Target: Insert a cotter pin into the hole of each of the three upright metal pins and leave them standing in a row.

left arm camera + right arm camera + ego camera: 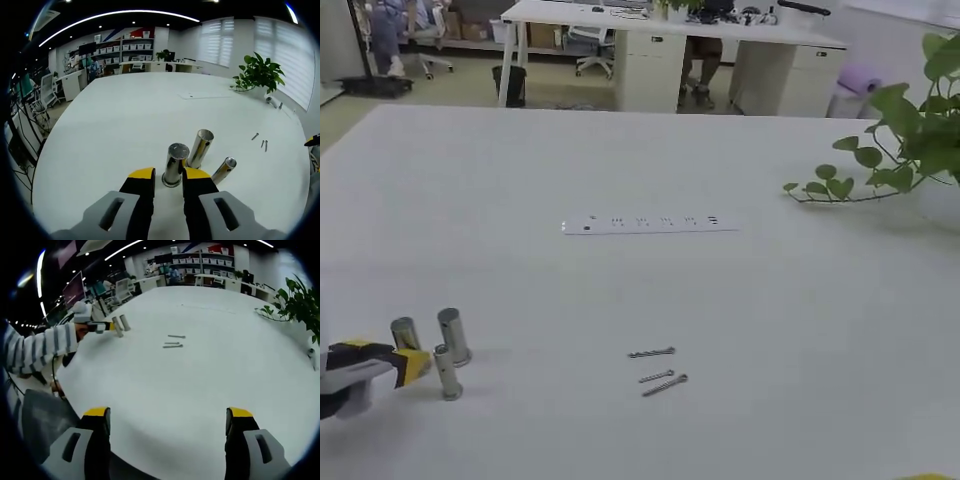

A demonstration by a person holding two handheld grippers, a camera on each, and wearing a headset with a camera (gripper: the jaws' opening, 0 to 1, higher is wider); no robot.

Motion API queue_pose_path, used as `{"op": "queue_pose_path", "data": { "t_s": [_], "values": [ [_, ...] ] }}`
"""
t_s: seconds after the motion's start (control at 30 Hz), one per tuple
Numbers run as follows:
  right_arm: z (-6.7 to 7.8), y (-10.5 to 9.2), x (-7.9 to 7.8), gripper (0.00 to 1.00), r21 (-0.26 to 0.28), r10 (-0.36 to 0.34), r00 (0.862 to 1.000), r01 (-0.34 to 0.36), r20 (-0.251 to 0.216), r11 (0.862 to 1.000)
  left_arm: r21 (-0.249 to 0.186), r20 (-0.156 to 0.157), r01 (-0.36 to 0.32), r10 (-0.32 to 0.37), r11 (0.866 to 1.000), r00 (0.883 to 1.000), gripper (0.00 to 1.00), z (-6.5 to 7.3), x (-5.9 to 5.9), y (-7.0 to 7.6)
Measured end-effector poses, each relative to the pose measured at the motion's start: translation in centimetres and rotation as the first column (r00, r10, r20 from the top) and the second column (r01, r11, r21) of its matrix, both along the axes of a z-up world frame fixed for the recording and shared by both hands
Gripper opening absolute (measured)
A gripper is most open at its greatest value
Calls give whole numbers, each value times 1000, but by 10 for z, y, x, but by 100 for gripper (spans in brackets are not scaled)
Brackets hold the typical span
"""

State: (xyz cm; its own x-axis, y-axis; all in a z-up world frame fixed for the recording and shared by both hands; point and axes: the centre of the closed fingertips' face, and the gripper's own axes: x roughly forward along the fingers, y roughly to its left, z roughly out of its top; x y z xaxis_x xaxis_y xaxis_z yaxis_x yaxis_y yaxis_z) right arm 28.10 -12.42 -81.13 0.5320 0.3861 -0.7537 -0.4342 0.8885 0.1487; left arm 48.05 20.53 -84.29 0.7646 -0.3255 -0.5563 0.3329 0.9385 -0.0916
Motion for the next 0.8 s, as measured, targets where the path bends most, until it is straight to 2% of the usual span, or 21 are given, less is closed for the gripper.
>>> {"op": "queue_pose_path", "data": {
  "t_s": [0.07,0.17,0.23,0.33,0.43,0.7,0.77,0.8],
  "values": [
    [1,-1,1,97,4,-7,1000,7,4,1000,32,11,26,-26,999,1000,17,1,1,-4],
    [1,-2,1,97,9,-15,1000,15,7,1000,52,4,53,-54,997,999,12,1,0,-9],
    [2,-2,2,97,11,-19,1000,18,8,1000,71,2,54,-55,996,998,12,0,1,-8],
    [0,-3,0,97,6,-21,1000,21,-7,1000,57,-13,47,-46,997,999,12,0,2,-6],
    [-1,-3,-1,97,3,-18,1000,19,-11,1000,85,-9,64,-63,994,998,11,0,1,-6],
    [-3,-2,-3,97,1,-9,1000,9,-24,1000,86,-3,32,-32,996,999,11,0,2,-4],
    [-3,-2,-3,97,-3,-6,1000,6,-24,1000,70,-9,14,-13,997,1000,11,0,1,-3],
    [-3,-2,-3,97,-4,-5,1000,5,-26,1000,42,-19,-11,11,999,1000,11,0,1,-1]
  ]
}}
